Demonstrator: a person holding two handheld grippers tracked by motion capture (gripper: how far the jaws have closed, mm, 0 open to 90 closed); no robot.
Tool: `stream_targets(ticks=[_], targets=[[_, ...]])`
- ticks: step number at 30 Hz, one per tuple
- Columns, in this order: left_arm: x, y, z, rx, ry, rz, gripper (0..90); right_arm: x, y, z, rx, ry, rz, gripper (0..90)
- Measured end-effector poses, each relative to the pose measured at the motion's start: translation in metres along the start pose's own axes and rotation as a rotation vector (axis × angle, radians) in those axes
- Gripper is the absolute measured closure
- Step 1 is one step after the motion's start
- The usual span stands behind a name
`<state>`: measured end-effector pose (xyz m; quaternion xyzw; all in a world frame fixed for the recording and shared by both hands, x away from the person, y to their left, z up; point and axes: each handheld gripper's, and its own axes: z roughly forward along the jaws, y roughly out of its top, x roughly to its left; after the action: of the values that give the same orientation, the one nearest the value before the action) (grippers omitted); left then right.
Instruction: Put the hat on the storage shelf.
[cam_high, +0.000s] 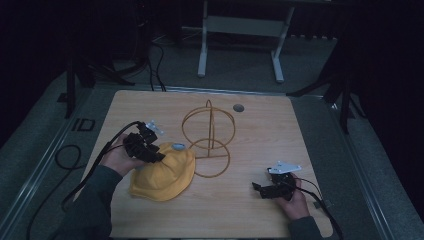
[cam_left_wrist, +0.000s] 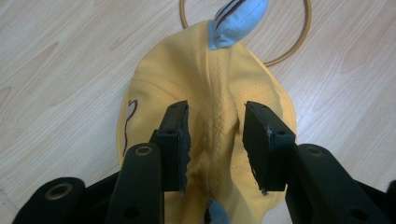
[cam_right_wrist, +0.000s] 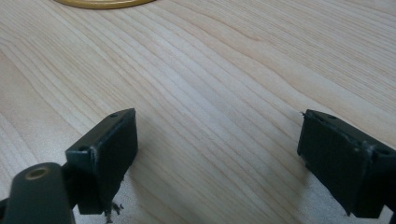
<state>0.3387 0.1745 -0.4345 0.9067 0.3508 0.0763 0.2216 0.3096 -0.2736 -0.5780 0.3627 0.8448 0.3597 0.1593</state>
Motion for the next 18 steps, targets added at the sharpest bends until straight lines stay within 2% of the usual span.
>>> stream_targets(ticks=[18], targets=[[0.002, 0.005, 0.011, 0.058, -0.011, 0.000, 60.7, 0.000, 0.000, 0.000, -0.001, 0.000, 0.000, 11.9]])
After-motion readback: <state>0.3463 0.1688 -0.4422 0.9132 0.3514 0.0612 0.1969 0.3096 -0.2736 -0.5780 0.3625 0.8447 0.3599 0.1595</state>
